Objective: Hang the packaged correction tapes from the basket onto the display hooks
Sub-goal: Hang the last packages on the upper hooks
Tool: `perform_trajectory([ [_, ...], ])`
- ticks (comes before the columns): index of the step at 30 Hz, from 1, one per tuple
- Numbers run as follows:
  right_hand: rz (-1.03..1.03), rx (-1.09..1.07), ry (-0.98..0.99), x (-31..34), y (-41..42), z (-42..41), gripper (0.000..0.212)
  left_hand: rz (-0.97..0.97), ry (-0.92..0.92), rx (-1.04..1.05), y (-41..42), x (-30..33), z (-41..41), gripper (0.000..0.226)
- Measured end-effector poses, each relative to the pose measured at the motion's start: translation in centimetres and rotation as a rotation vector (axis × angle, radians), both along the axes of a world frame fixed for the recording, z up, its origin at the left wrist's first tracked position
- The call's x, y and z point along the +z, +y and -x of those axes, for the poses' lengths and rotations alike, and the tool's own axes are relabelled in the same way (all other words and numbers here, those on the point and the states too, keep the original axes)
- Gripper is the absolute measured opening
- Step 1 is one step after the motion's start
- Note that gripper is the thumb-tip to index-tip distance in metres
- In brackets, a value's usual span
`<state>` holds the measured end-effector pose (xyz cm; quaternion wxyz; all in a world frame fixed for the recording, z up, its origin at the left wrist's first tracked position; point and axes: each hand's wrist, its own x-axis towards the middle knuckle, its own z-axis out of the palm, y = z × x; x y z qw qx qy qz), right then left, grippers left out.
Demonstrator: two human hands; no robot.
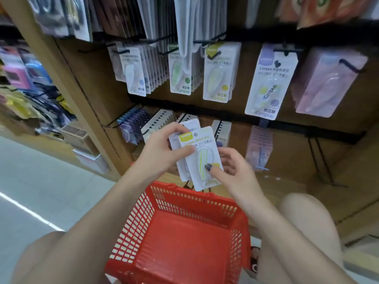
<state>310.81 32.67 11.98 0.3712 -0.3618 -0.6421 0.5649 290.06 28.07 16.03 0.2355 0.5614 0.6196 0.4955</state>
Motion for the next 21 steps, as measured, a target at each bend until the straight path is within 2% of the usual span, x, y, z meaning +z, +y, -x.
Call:
perform_trajectory([
  [4, -0.011, -0.02, 0.04, 2.8, 1.3, -0.6, 0.02, -0.052, -0.078, -0.061, 1.5, 2.5, -1.4, 0.03],
  [9, 0.009, -0.011, 0.022, 4.2, 2.5, -1.3, 0.018, -0.104, -0.085, -0.1, 2.8, 3.3, -2.2, 0.017],
  [14, 0.063, 0.042, 0.08, 5.2, 3.4, -1.5, 0.021, -0.107, -0.1, -0.162, 3.9, 3.9, -2.7, 0.011],
  [17, 0.205, 0.06, 0.184, 6.0, 4.2, -1.4, 0.026, -0.082, -0.112, -0.193, 4.5, 4.6, -3.0, 0.007],
  [19, 0.294, -0.001, 0.242, 6.8, 4.6, -1.2, 0.032, -0.067, -0.123, -0.199, 4.9, 5.1, -3.0, 0.008],
  [21, 0.245, -0.098, 0.232, 6.9, 4.7, -1.3, 0.034, -0.051, -0.111, -0.217, 5.3, 5.7, -2.9, 0.01],
])
